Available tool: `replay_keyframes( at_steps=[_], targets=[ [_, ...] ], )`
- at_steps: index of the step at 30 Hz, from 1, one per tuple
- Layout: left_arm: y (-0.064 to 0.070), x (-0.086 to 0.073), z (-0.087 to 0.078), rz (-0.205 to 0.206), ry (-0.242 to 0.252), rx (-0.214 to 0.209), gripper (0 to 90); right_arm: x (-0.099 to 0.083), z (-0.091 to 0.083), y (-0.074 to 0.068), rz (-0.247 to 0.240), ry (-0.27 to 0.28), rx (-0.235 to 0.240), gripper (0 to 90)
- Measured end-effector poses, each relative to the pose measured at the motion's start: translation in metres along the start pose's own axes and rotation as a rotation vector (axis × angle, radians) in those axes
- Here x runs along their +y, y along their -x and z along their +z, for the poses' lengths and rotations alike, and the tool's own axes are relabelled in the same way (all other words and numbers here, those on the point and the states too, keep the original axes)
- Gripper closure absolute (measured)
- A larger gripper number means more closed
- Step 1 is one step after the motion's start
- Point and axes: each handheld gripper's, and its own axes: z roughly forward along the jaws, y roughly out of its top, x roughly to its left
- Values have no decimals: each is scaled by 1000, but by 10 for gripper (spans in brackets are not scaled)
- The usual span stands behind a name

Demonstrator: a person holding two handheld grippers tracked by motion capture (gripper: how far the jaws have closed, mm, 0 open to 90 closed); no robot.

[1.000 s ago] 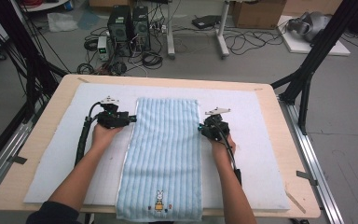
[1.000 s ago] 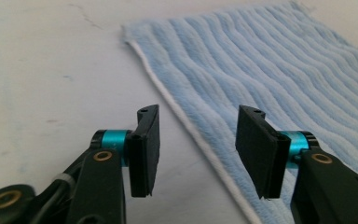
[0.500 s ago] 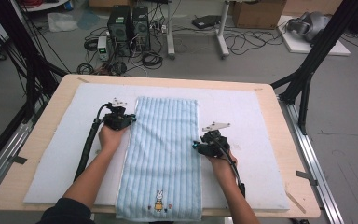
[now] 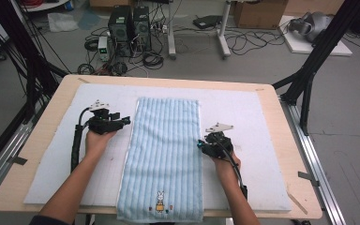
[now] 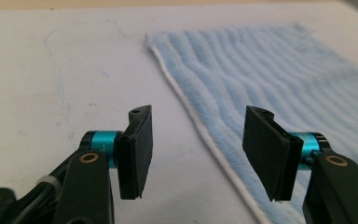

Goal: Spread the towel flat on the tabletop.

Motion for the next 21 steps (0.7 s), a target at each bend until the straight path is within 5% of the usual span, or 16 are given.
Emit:
replay_keyframes(
  at_steps=[5, 7, 14, 18, 21],
  targets=[
    [3, -5, -23, 5, 81, -103, 336, -3, -21, 10, 9, 76, 31, 527],
    [6, -7, -30, 5, 101, -112, 262, -5, -29, 13, -2, 107, 34, 464],
    [10, -16, -50, 27, 148, -192, 181, -19, -44, 29, -7, 123, 45, 186],
    [14, -16, -58, 74, 197, -209, 194, -22, -52, 37, 1, 180, 37, 116],
    [18, -20, -63, 146, 231, -183, 198, -24, -59, 37, -2, 196, 30, 114]
  ],
)
